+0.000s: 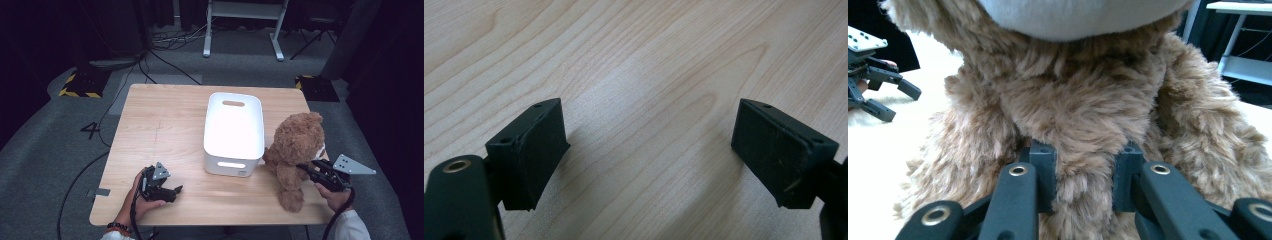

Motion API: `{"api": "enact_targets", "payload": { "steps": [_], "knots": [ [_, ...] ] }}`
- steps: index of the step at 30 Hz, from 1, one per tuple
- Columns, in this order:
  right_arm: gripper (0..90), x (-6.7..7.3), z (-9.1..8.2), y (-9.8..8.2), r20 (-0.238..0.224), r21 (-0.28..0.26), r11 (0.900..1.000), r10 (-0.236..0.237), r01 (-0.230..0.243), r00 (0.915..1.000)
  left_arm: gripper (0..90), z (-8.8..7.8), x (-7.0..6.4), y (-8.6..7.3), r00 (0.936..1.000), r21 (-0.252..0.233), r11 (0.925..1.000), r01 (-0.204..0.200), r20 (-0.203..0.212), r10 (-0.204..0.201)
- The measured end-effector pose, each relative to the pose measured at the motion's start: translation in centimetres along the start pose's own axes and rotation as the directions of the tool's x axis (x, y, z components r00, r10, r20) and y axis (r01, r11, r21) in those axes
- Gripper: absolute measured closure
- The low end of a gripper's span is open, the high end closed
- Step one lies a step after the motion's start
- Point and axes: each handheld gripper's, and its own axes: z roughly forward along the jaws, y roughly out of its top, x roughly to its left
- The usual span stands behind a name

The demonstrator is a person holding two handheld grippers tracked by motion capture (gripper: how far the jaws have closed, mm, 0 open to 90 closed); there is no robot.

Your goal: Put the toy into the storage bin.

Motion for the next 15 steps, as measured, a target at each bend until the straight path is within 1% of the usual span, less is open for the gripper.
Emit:
{"api": "enact_targets", "payload": {
  "steps": [7,10,15],
  "knots": [
    [70.8,0.1,-0.2,0.5,0.003,-0.02,1.0,-0.008,0.008,1.0,14.7,0.0,0.0,0.0,1.0,0.0,1.0,0.0,0.0,0.0],
    [70.8,0.1,-0.4,0.7,-0.002,-0.039,0.999,-0.009,0.009,1.0,14.7,0.0,0.0,0.0,1.0,0.0,1.0,0.0,0.0,0.0],
    [70.7,0.2,-0.8,1.1,0.0,-0.054,0.998,-0.009,0.009,1.0,14.6,0.0,0.0,0.0,1.0,0.0,1.0,0.0,0.0,0.0]
  ]
}}
